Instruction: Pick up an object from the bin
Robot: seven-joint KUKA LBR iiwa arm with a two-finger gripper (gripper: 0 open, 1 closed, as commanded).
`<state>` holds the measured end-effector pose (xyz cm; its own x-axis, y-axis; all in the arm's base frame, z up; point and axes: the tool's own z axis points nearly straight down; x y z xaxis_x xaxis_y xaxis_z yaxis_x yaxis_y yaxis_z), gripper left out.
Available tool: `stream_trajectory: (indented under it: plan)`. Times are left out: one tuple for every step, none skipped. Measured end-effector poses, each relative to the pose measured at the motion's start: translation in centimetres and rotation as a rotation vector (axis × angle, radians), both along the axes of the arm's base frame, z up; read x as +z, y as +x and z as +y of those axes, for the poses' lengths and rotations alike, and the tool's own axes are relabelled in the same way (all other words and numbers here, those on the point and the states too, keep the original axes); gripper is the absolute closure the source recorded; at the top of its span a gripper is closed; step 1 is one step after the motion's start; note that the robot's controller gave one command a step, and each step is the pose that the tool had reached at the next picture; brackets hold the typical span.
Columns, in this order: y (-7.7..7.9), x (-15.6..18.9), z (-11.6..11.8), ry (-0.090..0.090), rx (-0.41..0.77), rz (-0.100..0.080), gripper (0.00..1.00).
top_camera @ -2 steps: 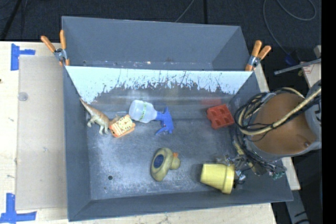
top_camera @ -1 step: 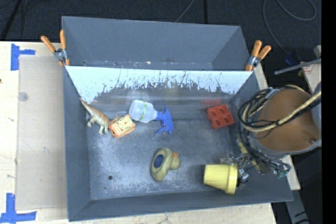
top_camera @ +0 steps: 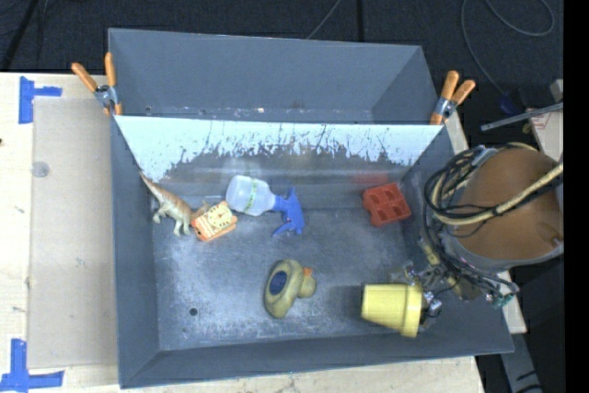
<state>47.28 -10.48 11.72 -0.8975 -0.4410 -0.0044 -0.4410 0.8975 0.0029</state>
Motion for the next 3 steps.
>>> stream_trajectory:
  plan:
    - [0.0,1.4,0.0,-0.001,-0.002,-0.002,1.00]
    - [0.1,2.4,0.0,-0.001,-0.002,-0.003,1.00]
    - [0.1,2.9,0.0,-0.001,-0.002,-0.003,1.00]
